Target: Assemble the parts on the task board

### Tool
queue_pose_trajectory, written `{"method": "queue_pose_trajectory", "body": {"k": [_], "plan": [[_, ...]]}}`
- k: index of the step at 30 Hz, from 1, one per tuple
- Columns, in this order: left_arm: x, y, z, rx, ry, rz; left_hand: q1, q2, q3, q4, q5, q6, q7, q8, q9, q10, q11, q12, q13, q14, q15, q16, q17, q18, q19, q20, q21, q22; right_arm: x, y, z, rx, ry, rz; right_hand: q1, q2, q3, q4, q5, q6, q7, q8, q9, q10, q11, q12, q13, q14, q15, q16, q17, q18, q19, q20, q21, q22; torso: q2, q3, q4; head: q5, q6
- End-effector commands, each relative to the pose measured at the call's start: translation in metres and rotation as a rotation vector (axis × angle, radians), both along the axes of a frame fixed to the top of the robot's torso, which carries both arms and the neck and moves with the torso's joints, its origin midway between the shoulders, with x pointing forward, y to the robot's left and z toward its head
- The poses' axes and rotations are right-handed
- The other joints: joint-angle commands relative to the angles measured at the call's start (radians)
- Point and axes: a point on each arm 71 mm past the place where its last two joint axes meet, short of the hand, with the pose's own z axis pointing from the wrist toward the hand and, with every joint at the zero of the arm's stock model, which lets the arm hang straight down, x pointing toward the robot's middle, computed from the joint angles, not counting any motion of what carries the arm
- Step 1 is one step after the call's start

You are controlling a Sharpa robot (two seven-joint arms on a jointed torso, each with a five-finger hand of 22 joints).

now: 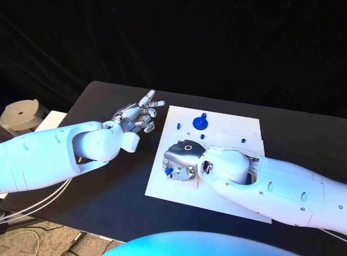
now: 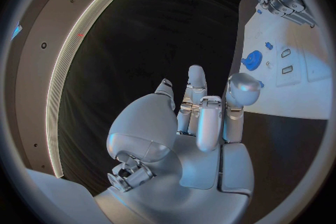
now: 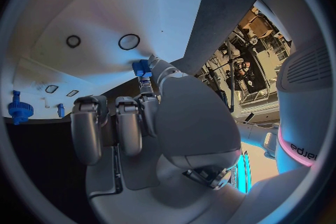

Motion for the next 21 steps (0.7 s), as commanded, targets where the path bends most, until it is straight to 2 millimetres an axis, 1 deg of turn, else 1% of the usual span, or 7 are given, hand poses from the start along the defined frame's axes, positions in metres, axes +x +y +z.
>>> {"method": "queue_pose_trajectory", "body": {"k": [1,5,9,15,21], "plan": [[0.0006,-0.0012,0.0017,-0.008,-0.009,0.0,0.01,-0.001,0.001,-0.007,0.006,-0.008,-0.001,0.006,0.0,-0.01,0.0,-0.006,-0.002,0.068,0.007,-0.006,0.174,0.006,-0.007,-0.002,-0.006,-0.002,-0.001,0.0003,-0.0028,-0.028,0.009,0.011,0.003,0.012,0.006,-0.002,0.0,0.013,-0.003,0.006,0.002,0.04,-0.01,0.004,0.189,0.104,-0.006,0.003,0.261,0.011,0.049,-0.002,-0.003,0.163,-0.001,-0.0008,0.0009,-0.001,-0.001],[0.0006,-0.0011,0.0016,-0.008,-0.009,0.0,0.01,-0.001,0.001,-0.007,0.006,-0.008,-0.001,0.006,0.0,-0.01,0.0,-0.006,-0.002,0.068,0.007,-0.006,0.174,0.006,-0.007,-0.002,-0.006,-0.002,-0.0002,-0.0001,-0.003,-0.029,0.003,0.005,0.007,0.027,0.016,-0.009,0.001,0.03,-0.011,0.013,0.005,0.041,-0.017,0.008,0.19,0.104,-0.012,0.003,0.262,0.011,0.05,-0.008,-0.002,0.164,0.0,-0.0002,0.0012,-0.001,-0.002],[0.0007,-0.0011,0.0016,-0.008,-0.009,0.0,0.01,-0.001,0.001,-0.007,0.006,-0.008,-0.001,0.006,0.0,-0.01,0.0,-0.006,-0.002,0.068,0.007,-0.006,0.174,0.006,-0.007,-0.002,-0.006,-0.002,0.0007,-0.0005,-0.0031,-0.029,-0.004,0.0,0.012,0.04,0.024,-0.016,0.002,0.037,-0.016,0.016,0.006,0.042,-0.021,0.01,0.191,0.104,-0.016,0.004,0.263,0.011,0.051,-0.012,-0.001,0.166,0.001,-0.0001,0.0017,-0.003,-0.002],[0.0009,-0.001,0.0014,-0.007,-0.009,0.001,0.01,0.0,0.001,-0.008,0.006,-0.008,-0.001,0.006,0.0,-0.01,0.0,-0.006,-0.002,0.068,0.007,-0.006,0.174,0.006,-0.007,-0.002,-0.006,-0.002,0.002,-0.001,-0.0026,-0.019,-0.016,-0.006,0.015,0.048,0.03,-0.024,0.001,0.042,-0.019,0.019,0.008,0.044,-0.024,0.015,0.192,0.104,-0.019,0.004,0.263,0.01,0.051,-0.015,-0.001,0.167,0.0,0.0002,0.0035,-0.006,-0.004],[0.0012,-0.0008,0.0012,-0.006,-0.008,0.002,0.01,0.0,0.001,-0.008,0.006,-0.008,-0.001,0.006,0.0,-0.01,0.0,-0.006,-0.002,0.068,0.007,-0.006,0.174,0.006,-0.007,-0.002,-0.006,-0.002,0.0028,-0.002,-0.0023,-0.012,-0.021,-0.009,0.012,0.047,0.029,-0.026,-0.002,0.041,-0.018,0.018,0.007,0.044,-0.024,0.013,0.191,0.104,-0.02,0.004,0.263,0.01,0.051,-0.016,-0.001,0.167,0.0,0.0004,0.0039,-0.008,-0.003]]}}
